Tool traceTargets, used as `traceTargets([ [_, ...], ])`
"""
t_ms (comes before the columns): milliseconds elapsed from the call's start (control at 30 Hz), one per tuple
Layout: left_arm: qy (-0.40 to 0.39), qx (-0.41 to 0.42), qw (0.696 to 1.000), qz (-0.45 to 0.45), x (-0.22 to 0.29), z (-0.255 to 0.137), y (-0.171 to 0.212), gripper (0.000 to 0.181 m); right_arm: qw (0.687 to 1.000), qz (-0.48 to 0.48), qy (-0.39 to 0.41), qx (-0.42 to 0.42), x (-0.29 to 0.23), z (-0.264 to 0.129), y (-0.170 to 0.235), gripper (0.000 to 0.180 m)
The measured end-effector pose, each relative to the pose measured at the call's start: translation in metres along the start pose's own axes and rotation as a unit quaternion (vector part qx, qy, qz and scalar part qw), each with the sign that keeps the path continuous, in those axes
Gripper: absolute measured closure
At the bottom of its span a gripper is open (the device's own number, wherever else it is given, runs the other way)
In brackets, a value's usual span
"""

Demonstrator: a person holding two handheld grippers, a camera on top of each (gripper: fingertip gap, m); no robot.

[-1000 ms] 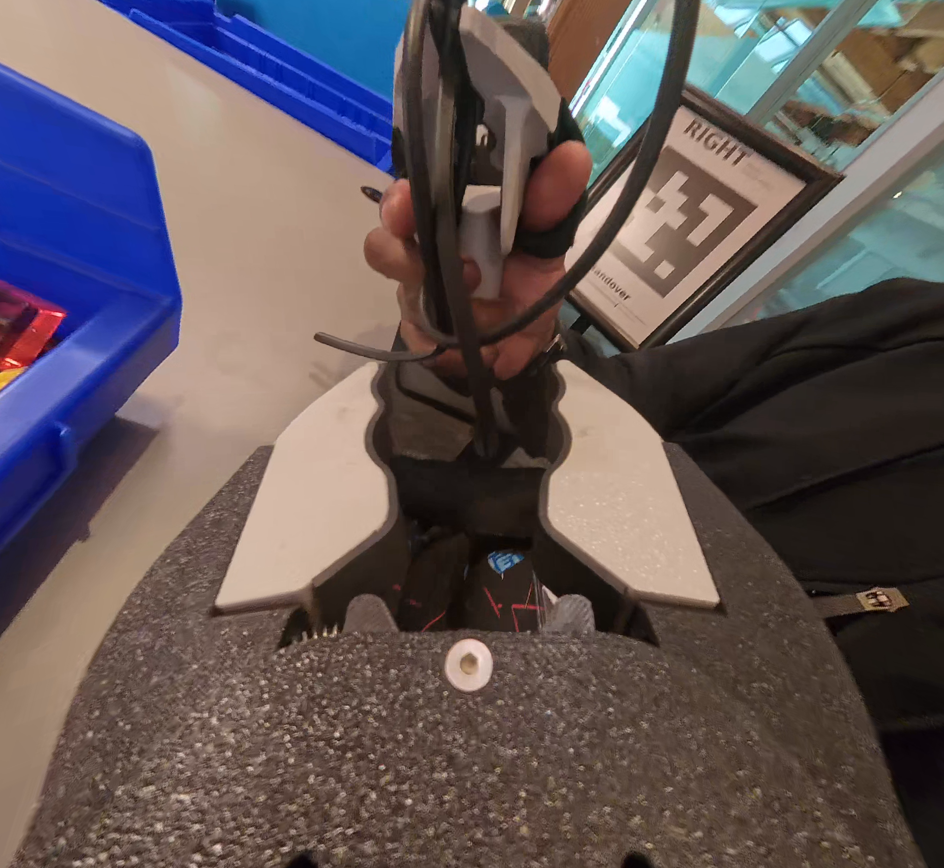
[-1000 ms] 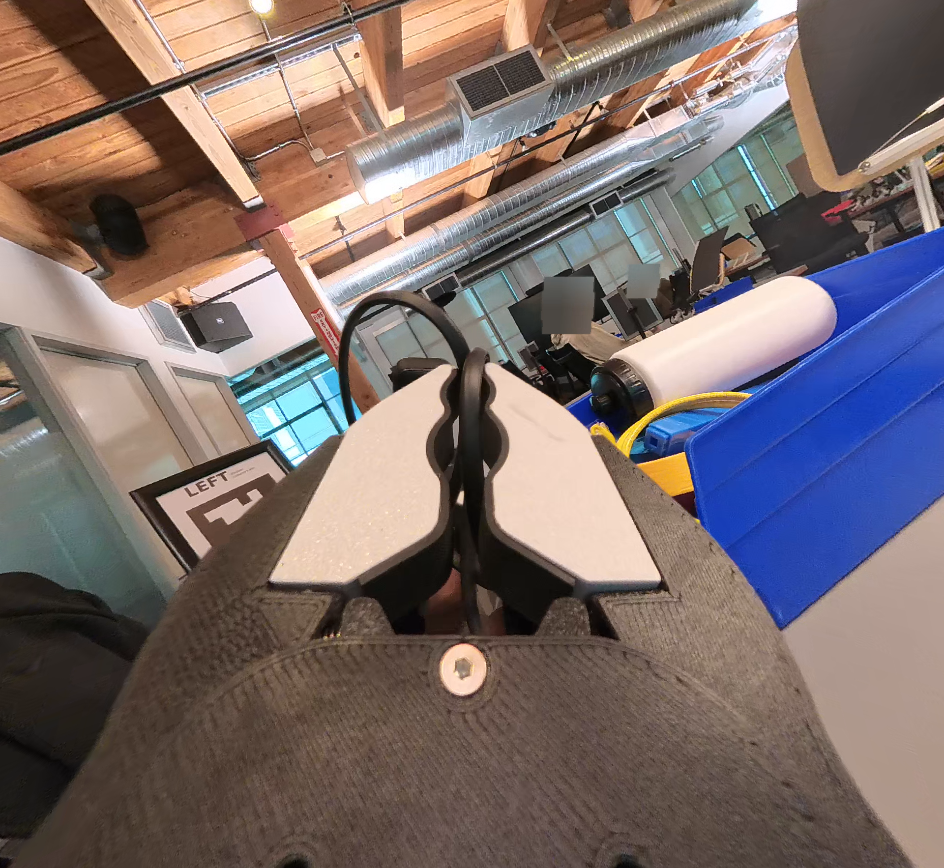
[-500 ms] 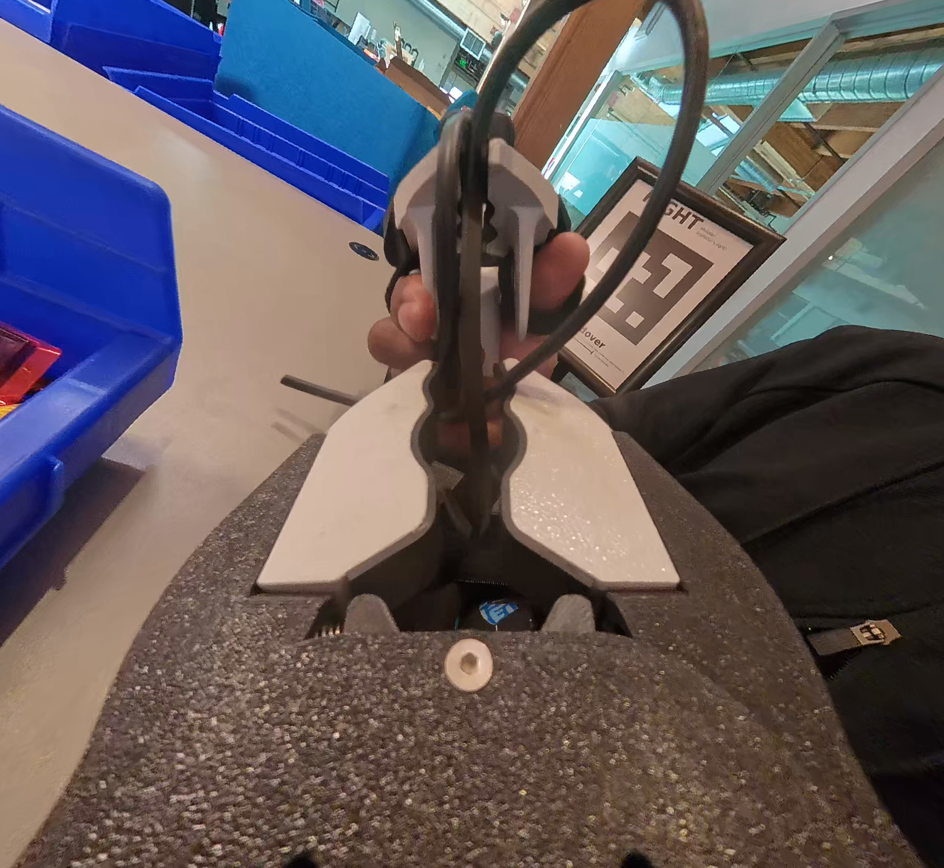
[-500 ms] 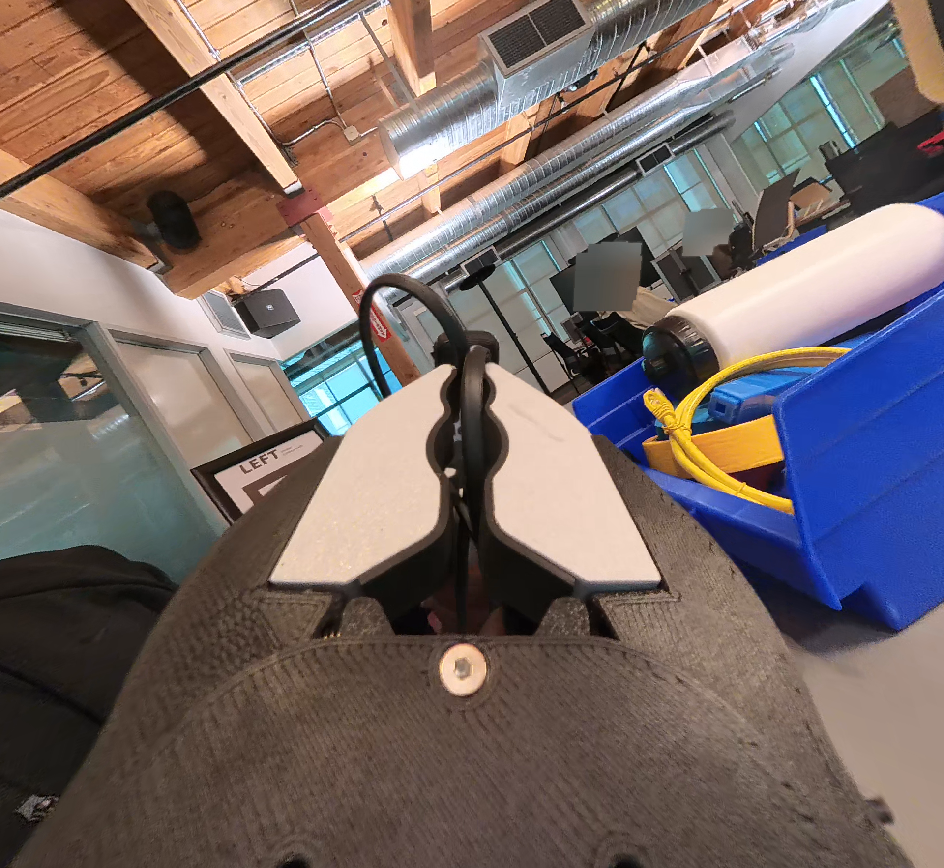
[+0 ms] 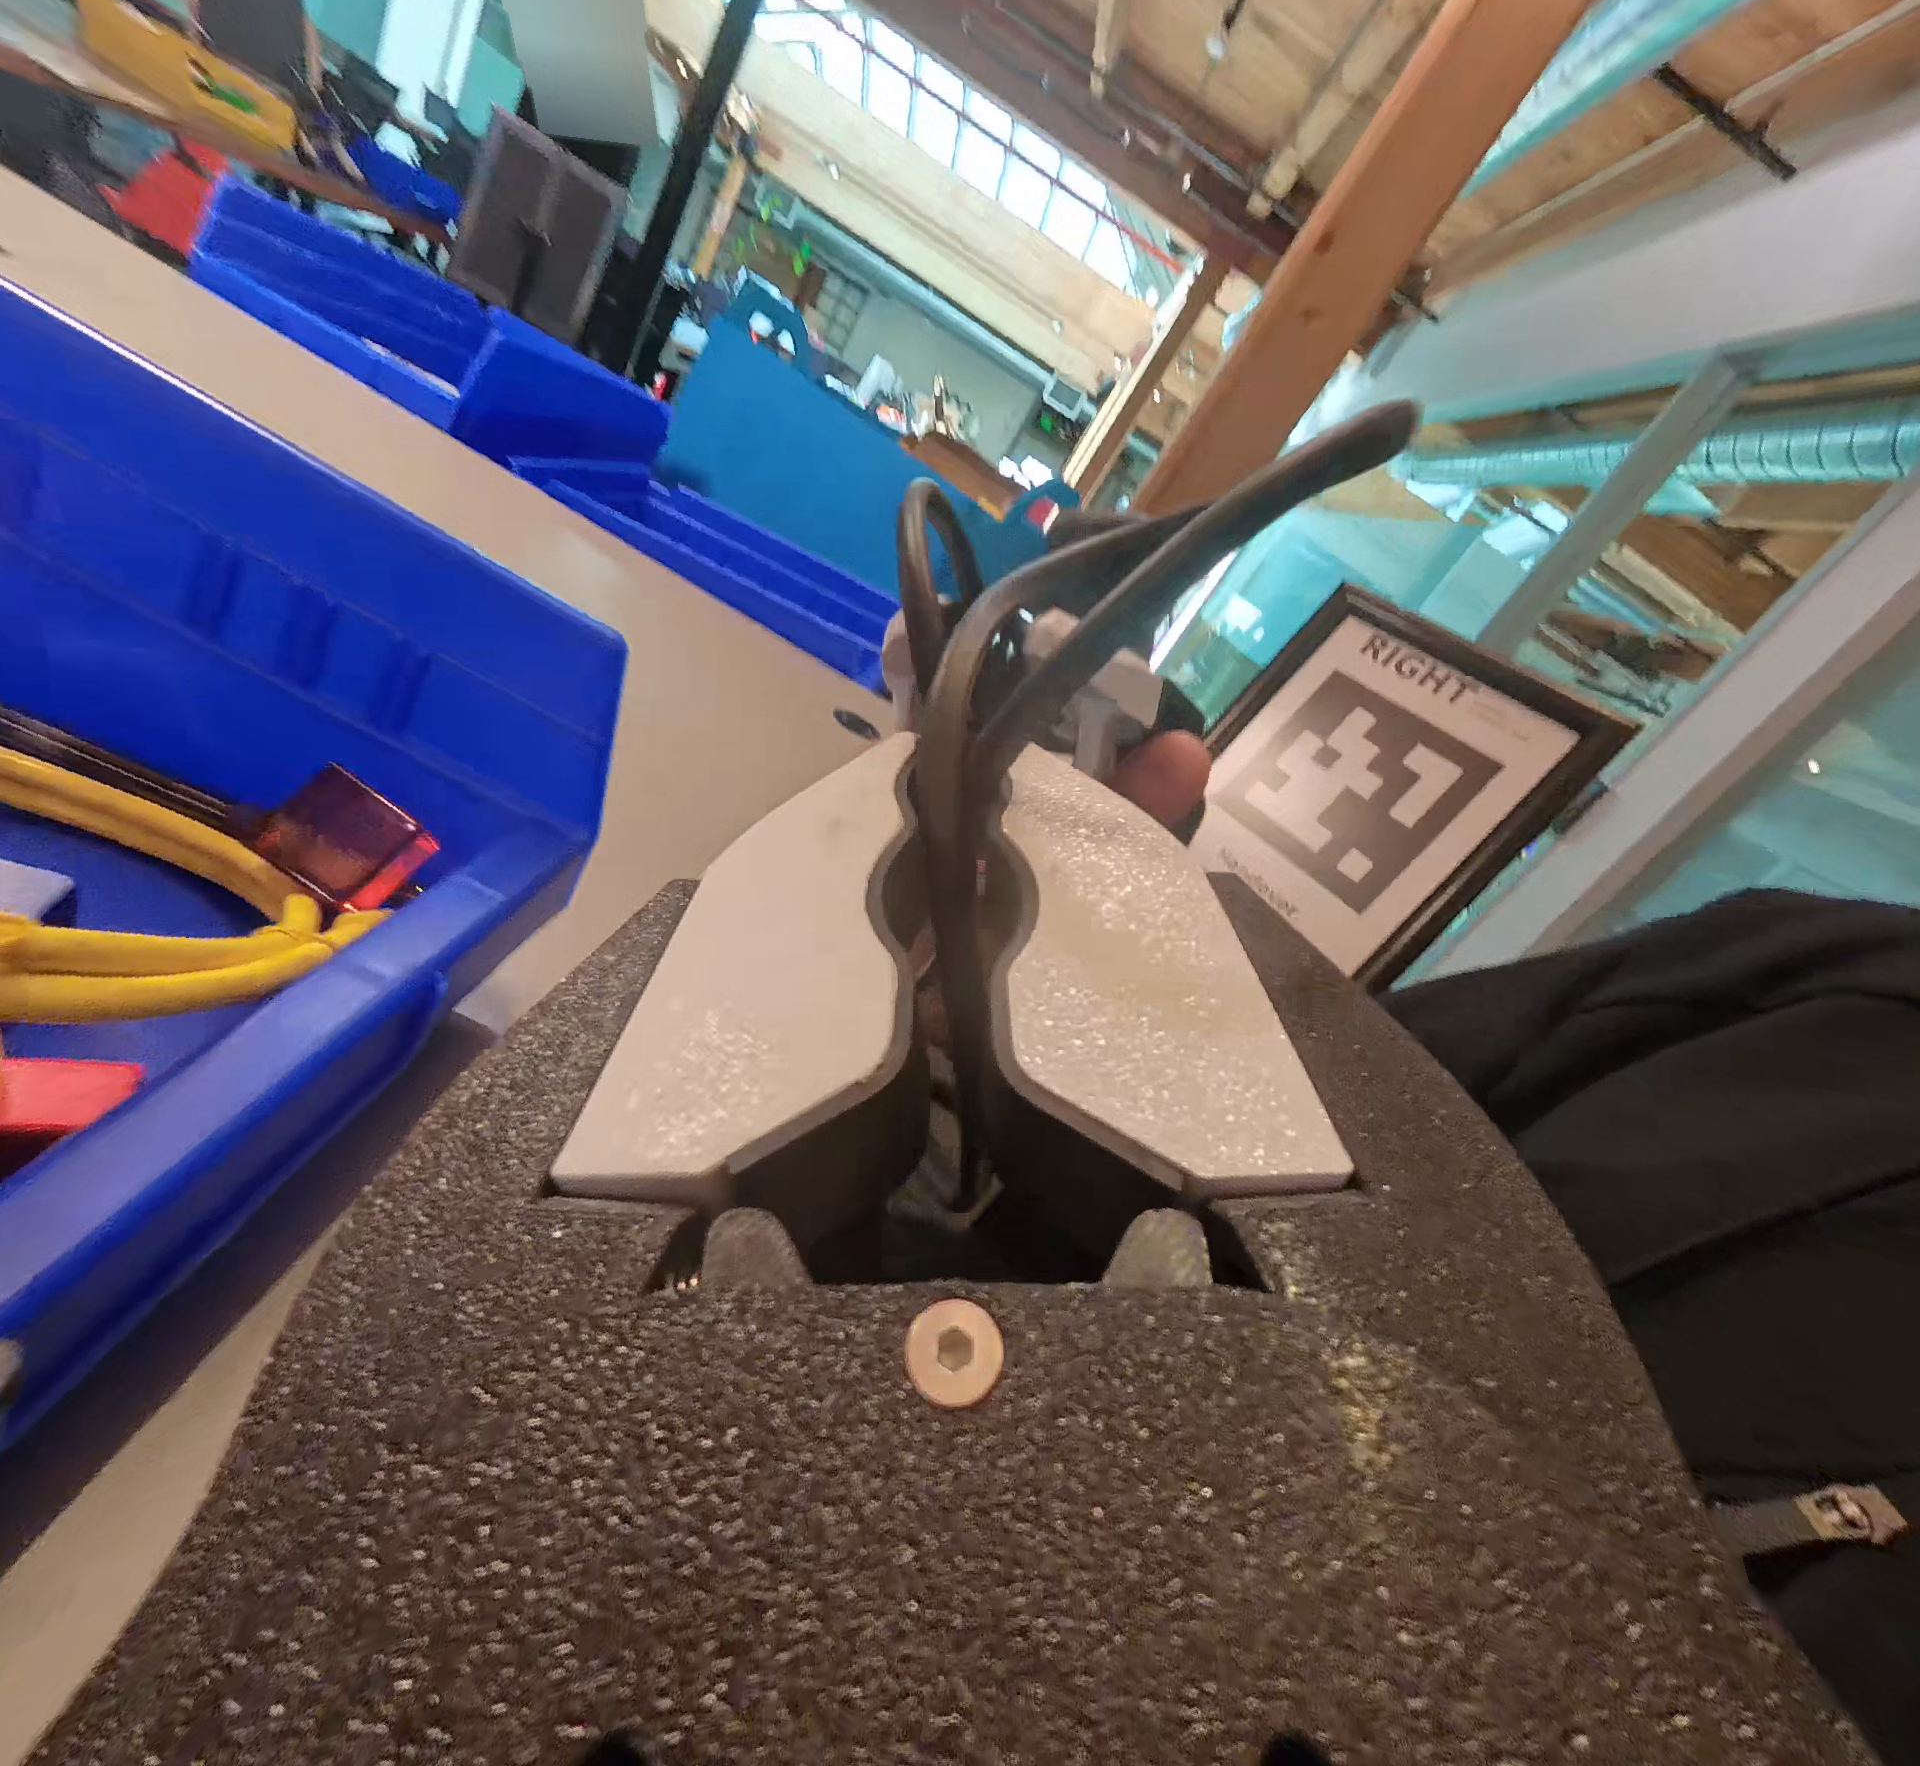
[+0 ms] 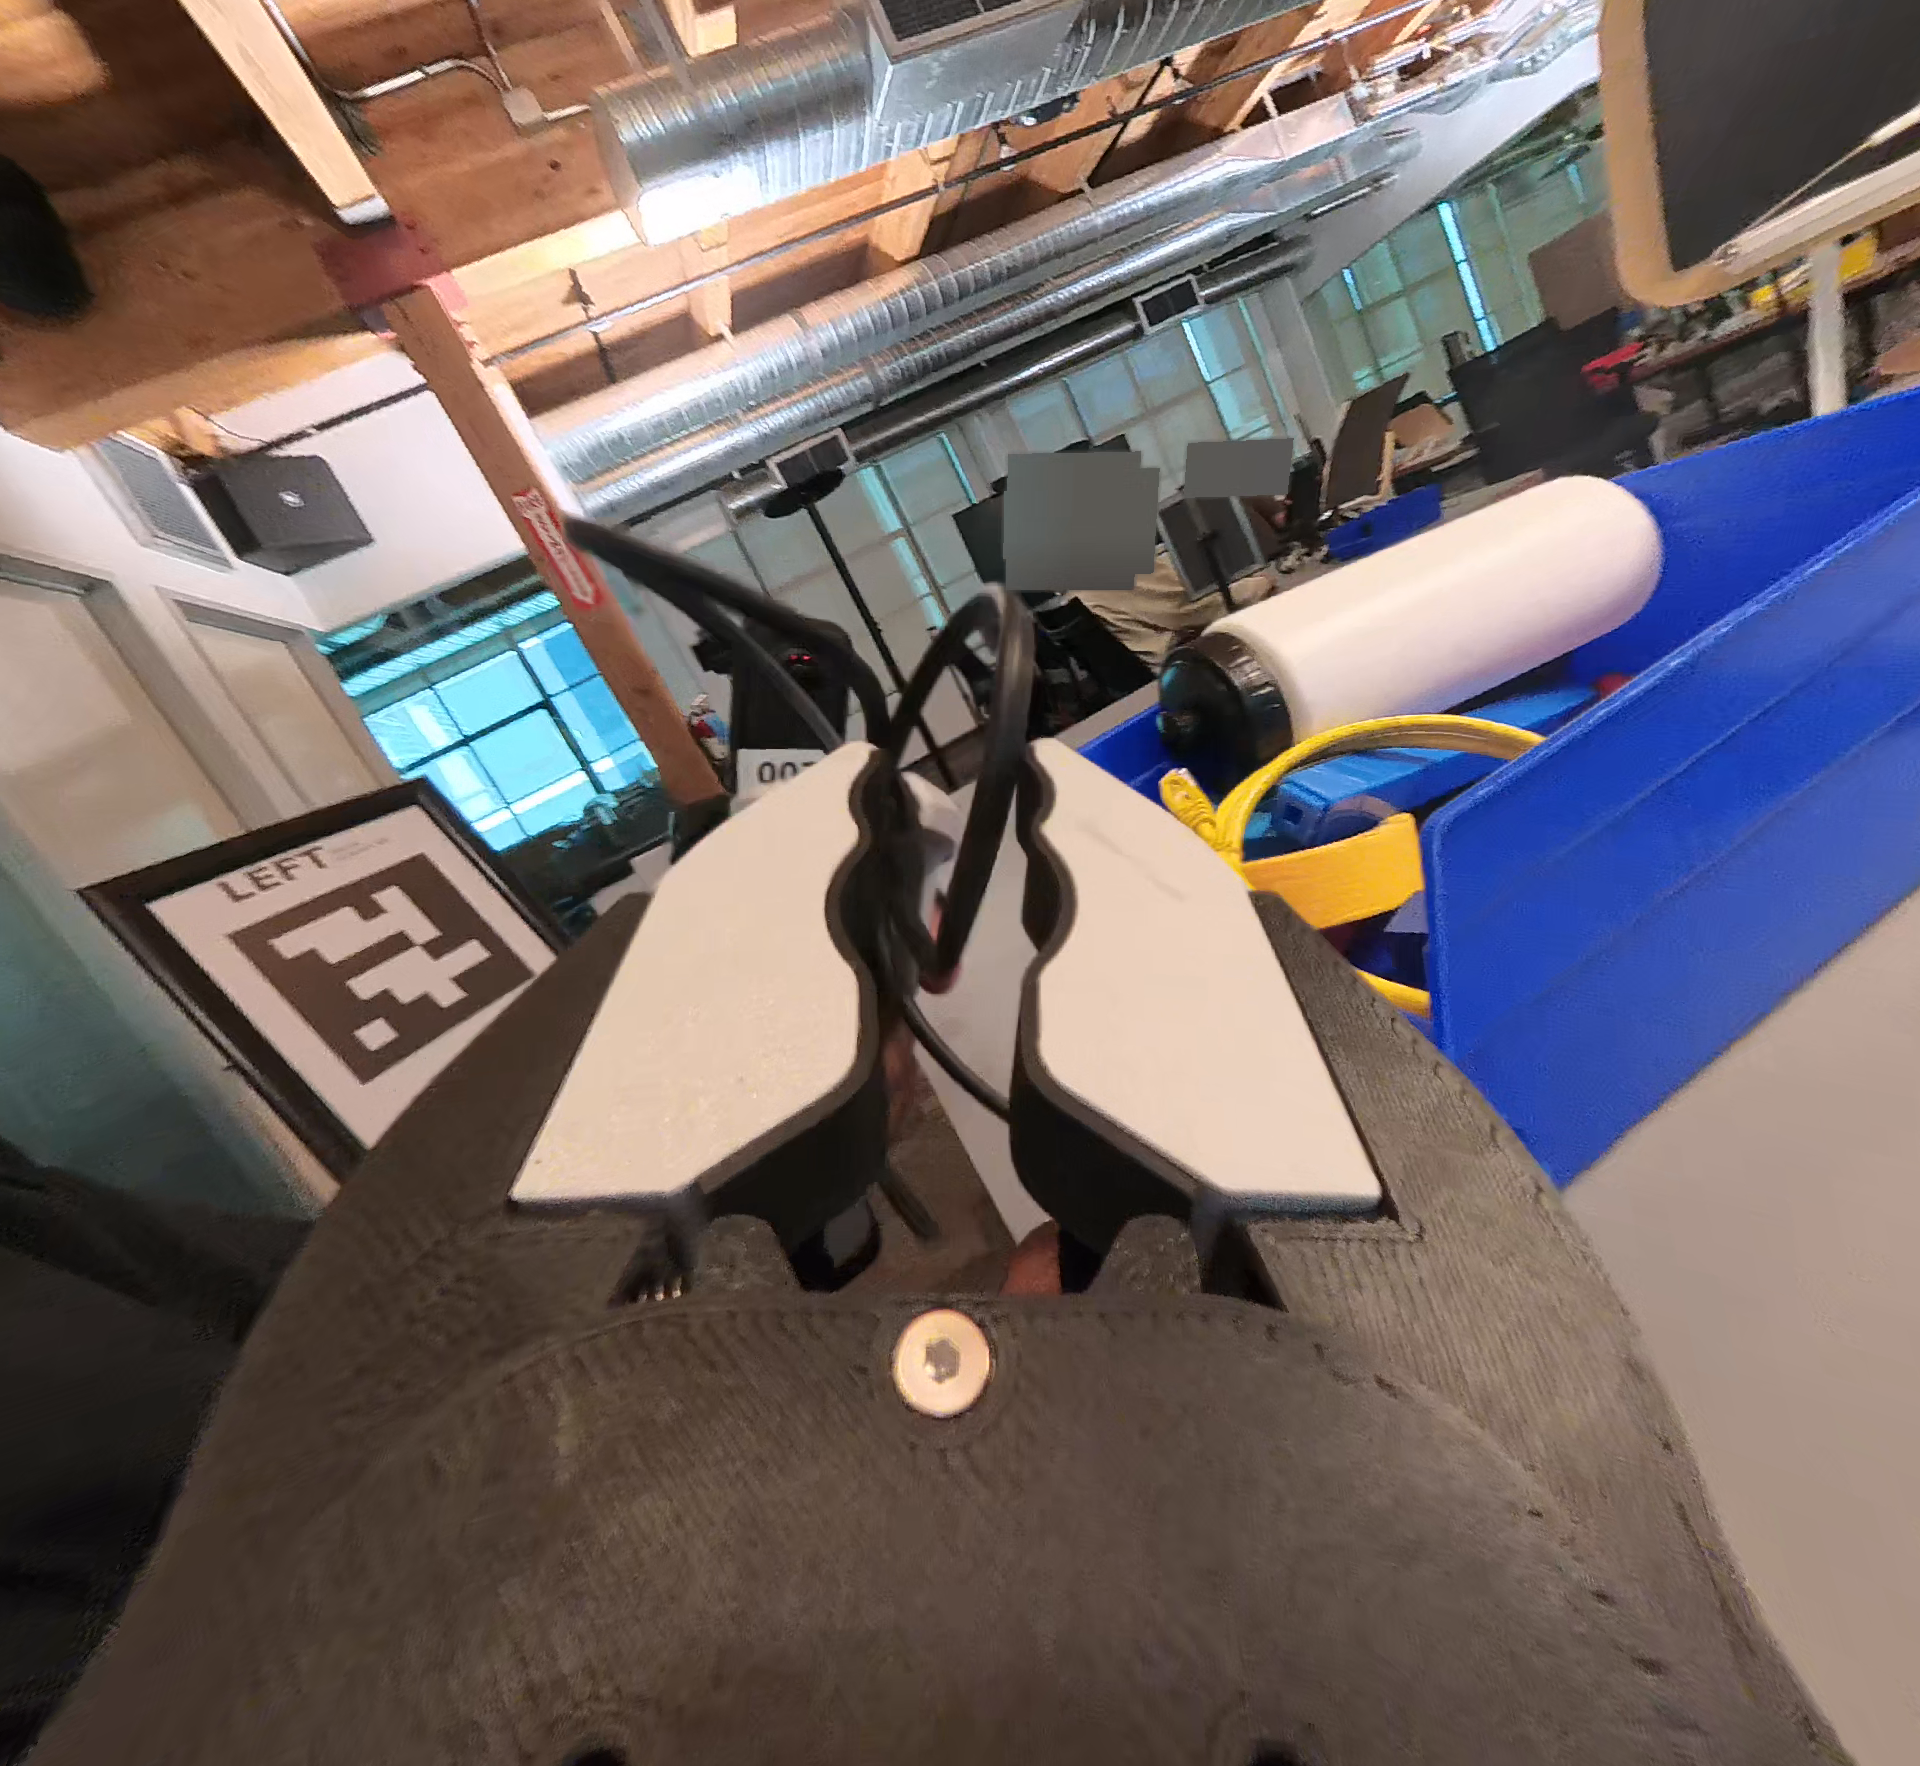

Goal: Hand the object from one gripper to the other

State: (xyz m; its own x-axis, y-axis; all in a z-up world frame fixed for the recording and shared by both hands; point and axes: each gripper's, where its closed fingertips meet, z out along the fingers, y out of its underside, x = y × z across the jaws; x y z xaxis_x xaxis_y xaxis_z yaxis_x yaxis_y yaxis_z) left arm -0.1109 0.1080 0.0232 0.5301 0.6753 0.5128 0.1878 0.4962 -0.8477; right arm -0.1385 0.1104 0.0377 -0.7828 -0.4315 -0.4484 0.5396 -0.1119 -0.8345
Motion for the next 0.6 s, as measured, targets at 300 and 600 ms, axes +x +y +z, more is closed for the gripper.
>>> traceTargets([
  [300,-0.006,0.148,0.989,-0.004,0.002,-0.034,-0.051,0.174,0.994,0.003,-0.002,-0.105,-0.011,0.016,0.043,0.15],
  [600,0.027,0.141,0.99,0.002,0.012,-0.031,-0.049,0.174,0.978,0.158,-0.054,-0.125,-0.008,0.021,0.062,0.135],
])
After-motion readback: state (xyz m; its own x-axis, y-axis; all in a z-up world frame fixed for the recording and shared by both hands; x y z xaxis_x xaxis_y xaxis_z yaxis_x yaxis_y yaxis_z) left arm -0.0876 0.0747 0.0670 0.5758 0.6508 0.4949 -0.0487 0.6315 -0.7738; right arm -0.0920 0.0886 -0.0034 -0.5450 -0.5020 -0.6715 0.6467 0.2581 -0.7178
